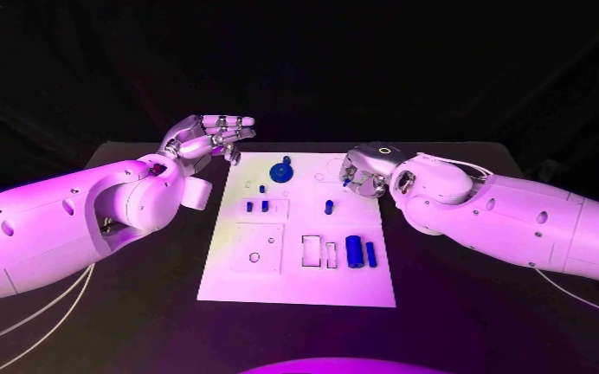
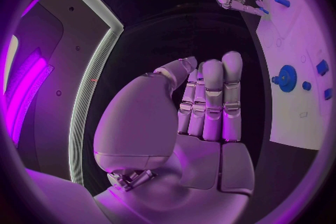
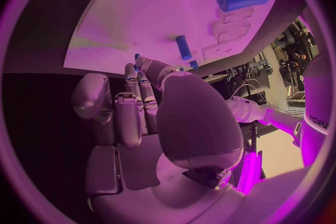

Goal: Assemble the parts on the task board

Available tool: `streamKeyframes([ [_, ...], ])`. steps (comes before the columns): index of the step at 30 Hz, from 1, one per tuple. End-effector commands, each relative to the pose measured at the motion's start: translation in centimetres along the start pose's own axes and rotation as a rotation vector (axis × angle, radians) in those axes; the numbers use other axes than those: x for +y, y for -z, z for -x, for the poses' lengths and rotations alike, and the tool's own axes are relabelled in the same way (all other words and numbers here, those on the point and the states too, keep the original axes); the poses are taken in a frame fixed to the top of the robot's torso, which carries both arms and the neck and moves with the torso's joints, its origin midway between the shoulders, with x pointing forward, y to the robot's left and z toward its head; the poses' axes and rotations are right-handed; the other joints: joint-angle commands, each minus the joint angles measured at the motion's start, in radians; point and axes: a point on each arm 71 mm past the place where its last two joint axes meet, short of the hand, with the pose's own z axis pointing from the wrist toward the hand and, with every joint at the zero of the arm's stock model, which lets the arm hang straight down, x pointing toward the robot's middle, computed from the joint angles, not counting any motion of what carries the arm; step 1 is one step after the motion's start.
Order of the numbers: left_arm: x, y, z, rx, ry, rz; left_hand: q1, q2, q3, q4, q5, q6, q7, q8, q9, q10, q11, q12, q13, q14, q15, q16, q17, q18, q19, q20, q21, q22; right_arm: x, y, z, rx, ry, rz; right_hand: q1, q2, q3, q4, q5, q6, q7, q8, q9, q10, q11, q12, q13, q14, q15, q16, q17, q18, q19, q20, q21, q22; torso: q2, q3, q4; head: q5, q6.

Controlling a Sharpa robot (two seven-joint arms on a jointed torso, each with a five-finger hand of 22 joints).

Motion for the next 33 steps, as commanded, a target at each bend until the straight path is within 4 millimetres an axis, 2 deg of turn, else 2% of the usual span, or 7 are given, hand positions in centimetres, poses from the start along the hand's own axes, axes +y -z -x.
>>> streamKeyframes([
  [1, 0.0, 0.0, -0.2, 0.017, 0.012, 0.0, 0.005, 0.008, 0.0, -0.004, 0.003, -0.003, 0.001, -0.005, -0.002, -0.008, -0.001, 0.001, 0.001, -0.005, 0.001, -0.004, -0.001, 0.01, -0.006, 0.002, -0.003, -0.001, 0.6, 0.6, 1.0, -0.043, -0.031, 0.02, -0.008, -0.001, -0.008, -0.001, -0.007, 0.008, 0.002, 0.001, 0.003, 0.024, -0.018, -0.004, -0.001, 0.064, -0.006, 0.008, 0.037, -0.02, -0.002, -0.001, 0.008, 0.003, 0.0, -0.0001, -0.0014, 0.002, 0.002],
  [5, 0.0, -0.1, -0.2, 0.018, 0.012, 0.0, 0.005, 0.008, 0.0, -0.004, 0.003, -0.003, 0.001, -0.005, -0.002, -0.008, -0.001, 0.001, 0.001, -0.005, 0.001, -0.004, -0.001, 0.01, -0.006, 0.002, -0.003, -0.001, 1.9, 1.2, 1.7, -0.056, -0.048, 0.053, -0.01, -0.002, -0.009, -0.001, -0.008, 0.009, 0.002, 0.001, 0.003, 0.025, -0.018, -0.004, 0.0, 0.064, -0.006, 0.008, 0.038, -0.02, -0.002, -0.001, 0.01, 0.005, 0.0, 0.0002, -0.0028, 0.006, 0.003],
  [10, 0.1, -0.2, -0.4, 0.023, 0.014, 0.0, 0.005, 0.008, -0.001, -0.005, 0.003, -0.004, 0.001, -0.005, -0.002, -0.009, -0.001, 0.001, 0.001, -0.007, 0.002, -0.006, -0.005, 0.01, -0.007, 0.003, -0.006, -0.004, 4.6, 1.2, 2.1, -0.067, -0.073, 0.117, -0.011, -0.002, -0.011, 0.0, -0.009, 0.01, 0.002, 0.002, 0.004, 0.026, -0.018, -0.004, 0.0, 0.064, -0.006, 0.01, 0.04, -0.021, 0.0, -0.001, 0.014, 0.009, 0.0, 0.0019, 0.0016, 0.02, 0.004],
  [16, 0.1, -0.4, -0.6, 0.028, 0.017, 0.0, 0.005, 0.008, -0.001, -0.005, 0.003, -0.004, 0.001, -0.005, -0.002, -0.009, -0.001, 0.001, 0.001, -0.007, 0.002, -0.006, -0.005, 0.01, -0.007, 0.003, -0.006, -0.004, 7.8, 0.5, 2.1, -0.066, -0.094, 0.188, -0.013, -0.002, -0.012, 0.0, -0.009, 0.01, 0.002, 0.002, 0.004, 0.027, -0.018, -0.005, 0.0, 0.064, -0.006, 0.01, 0.04, -0.021, 0.0, -0.001, 0.015, 0.01, 0.001, -0.0002, 0.0024, 0.041, 0.004],
  [23, 0.2, -0.5, -1.0, 0.037, 0.02, 0.001, 0.005, 0.008, -0.001, -0.005, 0.003, -0.004, 0.001, -0.005, -0.002, -0.009, -0.001, 0.001, 0.001, -0.007, 0.002, -0.006, -0.005, 0.01, -0.007, 0.003, -0.006, -0.004, 10.8, -0.5, 0.4, -0.037, -0.119, 0.246, -0.014, -0.002, -0.013, 0.0, -0.008, 0.01, 0.002, 0.002, 0.005, 0.028, -0.018, -0.005, 0.0, 0.064, -0.006, 0.01, 0.04, -0.021, 0.0, -0.001, 0.016, 0.011, 0.003, 0.0, 0.0005, 0.076, -0.003],
  [27, 0.2, -0.5, -1.1, 0.041, 0.022, 0.001, 0.006, 0.009, -0.002, -0.006, 0.003, -0.004, 0.001, -0.005, -0.002, -0.009, 0.0, 0.002, 0.002, -0.008, 0.002, -0.007, -0.007, 0.01, -0.007, 0.003, -0.007, -0.004, 12.3, -0.9, -1.1, -0.008, -0.137, 0.269, -0.014, -0.001, -0.013, 0.0, -0.008, 0.01, 0.002, 0.002, 0.005, 0.028, -0.018, -0.005, 0.0, 0.064, -0.006, 0.01, 0.04, -0.021, 0.0, -0.001, 0.015, 0.011, 0.003, -0.001, 0.0012, 0.086, -0.009],
  [33, 0.2, -0.6, -1.4, 0.047, 0.024, 0.001, 0.006, 0.009, -0.002, -0.006, 0.003, -0.004, 0.001, -0.005, -0.002, -0.009, 0.0, 0.002, 0.002, -0.008, 0.002, -0.007, -0.007, 0.01, -0.007, 0.003, -0.007, -0.004, 13.9, -1.2, -3.1, 0.032, -0.158, 0.29, -0.014, -0.001, -0.013, 0.0, -0.008, 0.01, 0.002, 0.002, 0.005, 0.028, -0.018, -0.005, 0.0, 0.064, -0.006, 0.01, 0.04, -0.021, -0.001, -0.001, 0.014, 0.01, 0.003, -0.0003, 0.0006, 0.101, -0.015],
])
